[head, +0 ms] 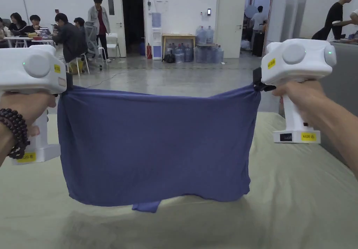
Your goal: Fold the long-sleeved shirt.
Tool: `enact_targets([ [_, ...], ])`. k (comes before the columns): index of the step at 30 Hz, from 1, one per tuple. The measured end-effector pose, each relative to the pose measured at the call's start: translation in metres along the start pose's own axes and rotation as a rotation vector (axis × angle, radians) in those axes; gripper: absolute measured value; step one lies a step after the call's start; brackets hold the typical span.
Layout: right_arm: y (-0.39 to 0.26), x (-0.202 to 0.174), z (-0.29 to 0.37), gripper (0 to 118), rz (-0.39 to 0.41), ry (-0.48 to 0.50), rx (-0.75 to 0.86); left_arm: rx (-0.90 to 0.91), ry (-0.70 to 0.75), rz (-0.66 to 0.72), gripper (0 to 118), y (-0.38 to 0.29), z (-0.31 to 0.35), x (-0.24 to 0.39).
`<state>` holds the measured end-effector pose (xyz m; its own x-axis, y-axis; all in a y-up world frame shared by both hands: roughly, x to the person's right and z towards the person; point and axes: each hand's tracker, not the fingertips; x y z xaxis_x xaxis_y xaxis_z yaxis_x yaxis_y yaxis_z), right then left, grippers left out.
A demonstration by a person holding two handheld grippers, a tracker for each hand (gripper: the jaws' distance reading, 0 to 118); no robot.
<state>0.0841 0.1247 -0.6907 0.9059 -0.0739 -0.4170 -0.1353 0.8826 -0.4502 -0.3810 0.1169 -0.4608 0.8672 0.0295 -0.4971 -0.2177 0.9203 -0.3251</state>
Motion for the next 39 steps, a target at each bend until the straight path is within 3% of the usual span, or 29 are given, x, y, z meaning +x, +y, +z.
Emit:
enact_targets([
  [3,-0.028,0.003,0.054,0,0.022,0.025,0.01,0.007,-0.028,-0.041,0,-0.028,0.045,-0.008],
  [7,-0.095,0.001,0.126,0,0.128,0.046,-0.041,-0.014,-0.103,0.002,0,-0.093,0.128,-0.019],
  [11,-0.182,0.0,0.196,0,0.139,0.091,-0.102,-0.082,-0.114,-0.027,0,-0.171,0.194,-0.036],
  [16,-0.303,0.001,0.255,0,0.21,0.137,-0.304,-0.247,-0.152,-0.075,0,-0.286,0.267,-0.051],
  [19,-0.369,0.004,0.265,0,0.23,0.175,-0.493,-0.361,-0.138,-0.174,0,-0.346,0.292,-0.053],
  [23,-0.434,0.006,0.252,0,0.316,0.212,-0.731,-0.525,-0.153,-0.163,0,-0.404,0.307,-0.06],
  [29,-0.468,-0.003,0.227,0,0.377,0.201,-0.83,-0.587,-0.131,-0.195,0,-0.438,0.298,-0.064],
  [30,-0.467,-0.004,0.223,7,0.377,0.198,-0.836,-0.58,-0.13,-0.176,0,-0.438,0.298,-0.065],
  [31,-0.465,-0.004,0.222,31,0.371,0.204,-0.845,-0.558,-0.143,-0.14,13,-0.435,0.297,-0.068],
  [32,-0.461,-0.004,0.223,43,0.368,0.203,-0.842,-0.538,-0.156,-0.118,35,-0.431,0.296,-0.07],
  [33,-0.456,-0.003,0.225,55,0.369,0.204,-0.833,-0.52,-0.182,-0.1,49,-0.426,0.297,-0.072],
  [34,-0.45,-0.002,0.229,55,0.377,0.209,-0.819,-0.517,-0.181,-0.105,49,-0.42,0.297,-0.075],
  [35,-0.443,-0.002,0.233,95,0.394,0.206,-0.796,-0.523,-0.179,-0.109,106,-0.414,0.297,-0.076],
  [36,-0.431,-0.001,0.238,103,0.409,0.206,-0.75,-0.518,-0.182,-0.113,117,-0.406,0.298,-0.075],
  [39,-0.388,0.002,0.245,103,0.375,0.188,-0.626,-0.422,-0.212,-0.105,115,-0.367,0.302,-0.072],
])
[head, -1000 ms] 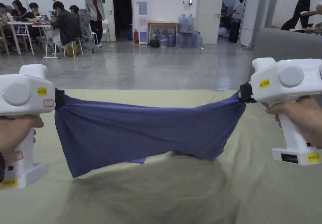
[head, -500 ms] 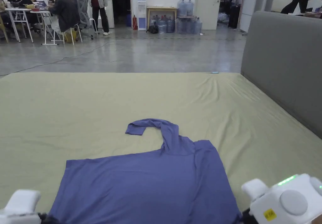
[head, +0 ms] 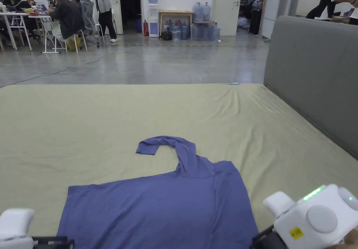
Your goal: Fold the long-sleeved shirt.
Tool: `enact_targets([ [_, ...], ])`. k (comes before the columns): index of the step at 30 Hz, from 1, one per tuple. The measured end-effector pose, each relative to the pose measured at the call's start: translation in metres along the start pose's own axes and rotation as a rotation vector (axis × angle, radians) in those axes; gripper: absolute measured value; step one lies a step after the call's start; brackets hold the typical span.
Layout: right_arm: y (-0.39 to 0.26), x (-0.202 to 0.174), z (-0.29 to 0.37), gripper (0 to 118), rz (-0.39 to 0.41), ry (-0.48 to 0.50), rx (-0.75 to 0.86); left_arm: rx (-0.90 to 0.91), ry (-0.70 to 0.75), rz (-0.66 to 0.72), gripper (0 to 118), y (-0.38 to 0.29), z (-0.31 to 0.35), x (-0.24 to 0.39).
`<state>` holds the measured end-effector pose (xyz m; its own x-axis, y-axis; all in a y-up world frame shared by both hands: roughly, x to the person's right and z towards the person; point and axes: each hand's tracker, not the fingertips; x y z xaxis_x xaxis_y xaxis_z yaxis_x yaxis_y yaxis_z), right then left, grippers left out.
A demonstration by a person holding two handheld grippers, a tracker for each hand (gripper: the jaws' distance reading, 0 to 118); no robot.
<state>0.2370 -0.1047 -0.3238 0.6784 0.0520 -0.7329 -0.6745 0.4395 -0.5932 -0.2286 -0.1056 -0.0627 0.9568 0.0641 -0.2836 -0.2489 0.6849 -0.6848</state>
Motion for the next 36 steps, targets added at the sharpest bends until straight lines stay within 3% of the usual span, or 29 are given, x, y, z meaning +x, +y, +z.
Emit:
enact_targets([
  [4,0.042,0.009,0.031,100,-0.079,-0.019,0.153,0.114,-0.02,0.034,115,0.05,0.011,0.015],
  [5,0.05,0.012,0.033,91,-0.09,-0.016,0.185,0.125,-0.022,0.038,111,0.061,0.011,0.021],
  [6,0.057,0.014,0.033,75,-0.102,-0.012,0.22,0.131,-0.023,0.04,100,0.07,0.008,0.025],
  [7,0.063,0.013,0.034,46,-0.119,-0.017,0.253,0.154,-0.008,0.039,76,0.078,0.002,0.03],
  [8,0.067,0.011,0.032,0,-0.13,-0.025,0.259,0.169,0.007,0.03,23,0.083,-0.004,0.033],
  [9,0.072,0.013,0.023,0,-0.139,-0.045,0.251,0.178,0.041,0.013,0,0.088,-0.014,0.038],
  [11,0.081,0.019,0.008,0,-0.147,-0.037,0.238,0.156,0.099,0.005,0,0.093,-0.036,0.04],
  [15,0.095,0.043,-0.032,0,-0.194,-0.009,0.185,0.11,0.035,0.057,0,0.09,-0.063,0.04],
  [21,0.118,0.061,-0.065,4,-0.243,-0.014,0.169,0.079,0.022,0.013,0,0.081,-0.083,0.044],
  [23,0.142,0.08,-0.081,47,-0.289,-0.046,0.195,0.075,0.009,0.018,0,0.079,-0.086,0.043],
  [24,0.154,0.089,-0.095,59,-0.294,-0.051,0.197,0.071,0.006,0.023,0,0.079,-0.088,0.043],
  [25,0.171,0.1,-0.111,59,-0.304,-0.062,0.181,0.07,0.002,0.022,0,0.077,-0.089,0.043],
  [26,0.183,0.11,-0.126,95,-0.317,-0.095,0.146,0.07,0.0,0.02,0,0.076,-0.09,0.043],
  [27,0.197,0.119,-0.14,99,-0.33,-0.128,0.124,0.071,0.002,0.02,0,0.075,-0.092,0.044],
  [30,0.224,0.142,-0.188,96,-0.376,-0.133,0.066,0.067,0.006,0.02,0,0.074,-0.101,0.043],
  [32,0.234,0.149,-0.211,83,-0.405,-0.103,0.049,0.055,0.014,0.019,0,0.076,-0.113,0.04],
  [33,0.239,0.15,-0.218,78,-0.405,-0.088,0.072,0.05,0.021,0.022,0,0.078,-0.122,0.039],
  [36,0.255,0.143,-0.238,76,-0.384,-0.08,0.059,0.029,0.031,0.029,0,0.083,-0.143,0.035],
])
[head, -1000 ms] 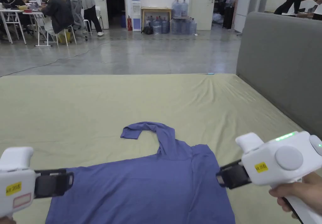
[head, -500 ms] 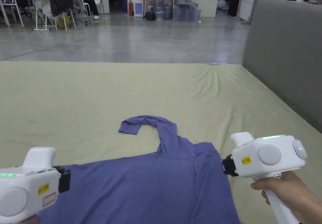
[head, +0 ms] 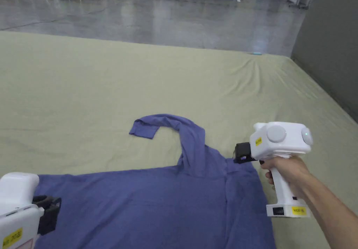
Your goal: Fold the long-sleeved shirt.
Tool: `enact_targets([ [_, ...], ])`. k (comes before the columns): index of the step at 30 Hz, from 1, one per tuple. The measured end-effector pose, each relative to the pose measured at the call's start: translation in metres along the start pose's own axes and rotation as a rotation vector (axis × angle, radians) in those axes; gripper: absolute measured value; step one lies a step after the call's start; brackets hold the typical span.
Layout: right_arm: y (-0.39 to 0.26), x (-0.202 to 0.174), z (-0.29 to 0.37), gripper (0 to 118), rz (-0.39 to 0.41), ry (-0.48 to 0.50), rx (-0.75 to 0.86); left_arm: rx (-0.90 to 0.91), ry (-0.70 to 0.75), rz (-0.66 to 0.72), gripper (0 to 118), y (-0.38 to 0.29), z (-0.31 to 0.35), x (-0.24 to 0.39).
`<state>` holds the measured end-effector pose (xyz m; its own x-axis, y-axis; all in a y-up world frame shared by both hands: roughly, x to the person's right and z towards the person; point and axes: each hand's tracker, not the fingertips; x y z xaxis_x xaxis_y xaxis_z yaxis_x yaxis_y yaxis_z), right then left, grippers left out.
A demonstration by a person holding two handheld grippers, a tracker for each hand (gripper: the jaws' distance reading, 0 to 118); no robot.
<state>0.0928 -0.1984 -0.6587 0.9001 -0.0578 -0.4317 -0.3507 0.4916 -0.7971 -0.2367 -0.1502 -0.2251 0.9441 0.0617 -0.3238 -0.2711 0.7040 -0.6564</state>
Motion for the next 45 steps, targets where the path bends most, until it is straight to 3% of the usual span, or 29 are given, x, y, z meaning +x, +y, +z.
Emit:
enact_targets([
  [3,0.001,-0.007,-0.025,66,0.024,-0.195,-0.165,-0.011,-0.011,0.026,0,0.001,-0.015,-0.002],
  [4,-0.003,-0.005,-0.034,56,0.051,-0.196,-0.176,-0.012,-0.015,0.028,0,0.0,-0.018,-0.001],
  [6,-0.008,-0.001,-0.027,11,-0.005,-0.046,-0.107,-0.014,-0.016,0.022,0,-0.002,-0.022,0.002],
  [7,-0.01,-0.002,-0.021,0,-0.019,-0.119,-0.085,-0.016,-0.017,0.018,0,-0.003,-0.023,0.003],
  [8,-0.012,-0.002,-0.018,0,0.022,-0.157,-0.071,-0.019,-0.019,0.018,0,-0.003,-0.024,0.004],
  [11,-0.017,0.005,-0.012,0,0.016,-0.087,-0.102,-0.023,-0.041,0.028,0,-0.004,-0.026,0.008],
  [14,-0.019,0.017,0.004,0,0.005,-0.196,-0.053,-0.011,-0.05,0.022,0,-0.005,-0.022,0.012],
  [22,-0.036,0.074,0.012,0,-0.071,-0.303,-0.136,-0.003,-0.056,0.018,0,-0.011,-0.01,0.009],
  [23,-0.039,0.077,0.014,7,-0.082,-0.257,-0.133,-0.002,-0.058,0.021,0,-0.011,-0.009,0.009],
  [24,-0.04,0.078,0.018,23,-0.094,-0.221,-0.12,-0.002,-0.06,0.024,0,-0.011,-0.008,0.009],
  [25,-0.041,0.077,0.027,53,-0.116,-0.199,-0.078,-0.002,-0.059,0.024,0,-0.011,-0.008,0.007],
  [26,-0.041,0.072,0.035,92,-0.115,-0.201,-0.041,0.0,-0.059,0.025,0,-0.011,-0.008,0.008],
  [27,-0.038,0.064,0.047,99,-0.083,-0.205,0.013,0.0,-0.057,0.025,0,-0.011,-0.007,0.008],
  [30,-0.026,0.032,0.073,99,0.001,-0.119,0.091,0.002,-0.057,0.026,0,-0.01,-0.007,0.007],
  [34,-0.006,-0.015,0.059,97,0.09,0.012,0.02,0.007,-0.051,0.042,0,-0.006,-0.012,0.006],
  [35,-0.004,-0.023,0.051,82,0.093,0.021,-0.003,0.005,-0.048,0.044,0,-0.006,-0.013,0.005],
  [37,0.004,-0.031,0.021,33,0.096,-0.001,-0.042,0.001,-0.037,0.051,0,-0.004,-0.018,0.004],
  [39,0.003,-0.039,0.001,35,0.103,-0.024,-0.062,-0.001,-0.036,0.06,0,-0.003,-0.02,0.001],
  [40,0.003,-0.037,-0.008,45,0.11,-0.027,-0.066,-0.002,-0.038,0.067,0,-0.003,-0.02,0.0],
  [41,0.003,-0.037,-0.014,66,0.108,-0.023,-0.068,-0.002,-0.04,0.07,0,-0.002,-0.021,-0.001],
  [42,0.004,-0.037,-0.019,76,0.104,-0.025,-0.079,-0.004,-0.042,0.072,0,-0.001,-0.022,-0.002],
  [45,-0.002,-0.04,-0.026,75,0.125,-0.032,-0.14,-0.011,-0.036,0.065,0,0.0,-0.025,-0.002],
])
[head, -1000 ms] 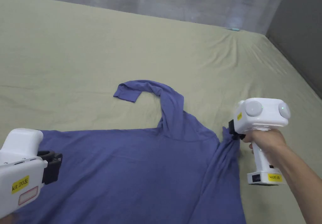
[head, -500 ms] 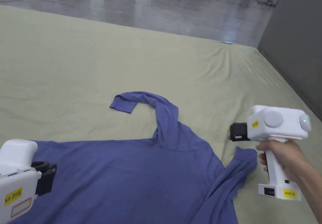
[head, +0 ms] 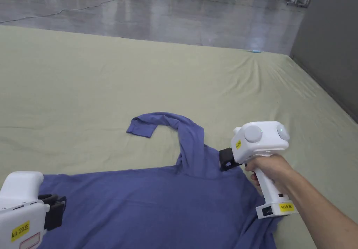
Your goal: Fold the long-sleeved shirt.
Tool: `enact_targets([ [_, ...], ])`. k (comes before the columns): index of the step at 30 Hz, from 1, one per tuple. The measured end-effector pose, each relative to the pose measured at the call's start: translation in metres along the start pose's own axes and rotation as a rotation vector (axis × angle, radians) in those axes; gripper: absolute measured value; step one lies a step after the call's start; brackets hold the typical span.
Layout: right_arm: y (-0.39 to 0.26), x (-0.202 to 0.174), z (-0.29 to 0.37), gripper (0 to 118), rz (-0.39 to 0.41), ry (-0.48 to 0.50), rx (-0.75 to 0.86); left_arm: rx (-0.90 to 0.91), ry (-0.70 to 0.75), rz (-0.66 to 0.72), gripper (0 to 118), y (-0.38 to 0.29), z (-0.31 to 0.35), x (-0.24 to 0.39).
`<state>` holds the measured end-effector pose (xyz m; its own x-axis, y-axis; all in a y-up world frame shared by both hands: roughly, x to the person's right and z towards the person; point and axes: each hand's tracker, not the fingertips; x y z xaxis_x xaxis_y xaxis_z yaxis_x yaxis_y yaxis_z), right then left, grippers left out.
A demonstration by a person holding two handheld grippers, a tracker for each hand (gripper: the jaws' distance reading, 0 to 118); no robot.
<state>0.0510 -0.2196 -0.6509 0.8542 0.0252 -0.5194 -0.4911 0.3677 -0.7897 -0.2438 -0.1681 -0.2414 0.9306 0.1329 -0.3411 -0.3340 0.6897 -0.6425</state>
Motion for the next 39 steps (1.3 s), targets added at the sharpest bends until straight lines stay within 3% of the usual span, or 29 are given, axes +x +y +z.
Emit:
enact_targets([
  [2,-0.003,-0.002,-0.008,67,0.02,-0.043,-0.046,-0.002,0.005,-0.004,0,0.001,-0.003,0.0],
  [4,-0.009,0.001,-0.012,65,-0.01,-0.006,-0.022,-0.003,0.012,-0.002,0,0.003,-0.009,-0.001],
  [5,-0.01,0.0,-0.01,53,-0.013,-0.015,-0.014,-0.005,0.013,0.001,0,0.006,-0.013,-0.003],
  [6,-0.01,-0.002,-0.007,30,-0.002,-0.029,-0.005,-0.01,0.017,0.007,0,0.011,-0.018,-0.006],
  [7,-0.012,-0.004,-0.008,0,0.031,-0.102,0.019,-0.021,0.017,0.025,0,0.016,-0.024,-0.009],
  [11,-0.014,0.0,-0.009,0,0.01,-0.047,0.016,-0.026,0.023,0.103,0,0.052,-0.047,-0.03],
  [12,-0.013,0.002,-0.011,0,-0.004,-0.039,0.012,-0.05,0.048,0.108,12,0.063,-0.056,-0.037],
  [13,-0.012,0.002,-0.013,0,-0.008,-0.036,0.007,-0.064,0.089,0.116,46,0.072,-0.066,-0.043],
  [14,-0.011,0.001,-0.014,0,-0.006,-0.035,0.005,-0.073,0.129,0.139,96,0.079,-0.078,-0.051],
  [15,-0.015,0.0,-0.011,0,-0.007,-0.035,0.005,-0.102,0.171,0.147,109,0.085,-0.091,-0.06],
  [19,-0.02,-0.004,-0.007,0,0.007,-0.041,0.01,-0.21,0.28,0.223,109,0.09,-0.135,-0.091],
  [21,-0.021,-0.004,-0.006,0,0.012,-0.041,0.01,-0.308,0.277,0.232,100,0.083,-0.158,-0.099],
  [23,-0.022,-0.003,-0.005,0,0.009,-0.037,0.01,-0.357,0.243,0.2,94,0.072,-0.171,-0.095],
  [24,-0.023,-0.003,-0.005,0,0.007,-0.036,0.009,-0.291,0.296,0.138,90,0.067,-0.168,-0.089],
  [25,-0.024,-0.004,-0.004,0,0.007,-0.036,0.011,-0.268,0.316,0.127,80,0.069,-0.165,-0.081],
  [27,-0.023,-0.004,0.002,0,0.006,-0.043,0.018,-0.265,0.306,0.102,0,0.075,-0.153,-0.068],
  [31,-0.026,0.0,0.043,0,0.023,-0.053,0.113,-0.2,0.193,0.003,0,0.087,-0.118,-0.039],
  [34,-0.024,0.013,0.075,0,-0.037,0.012,0.152,-0.139,0.231,-0.075,0,0.101,-0.093,-0.031],
  [36,-0.023,0.018,0.099,0,-0.065,0.095,0.163,-0.098,0.206,-0.054,0,0.116,-0.071,-0.032],
  [39,-0.022,0.015,0.133,0,-0.02,0.063,0.212,-0.04,0.177,0.001,0,0.138,-0.037,-0.03],
])
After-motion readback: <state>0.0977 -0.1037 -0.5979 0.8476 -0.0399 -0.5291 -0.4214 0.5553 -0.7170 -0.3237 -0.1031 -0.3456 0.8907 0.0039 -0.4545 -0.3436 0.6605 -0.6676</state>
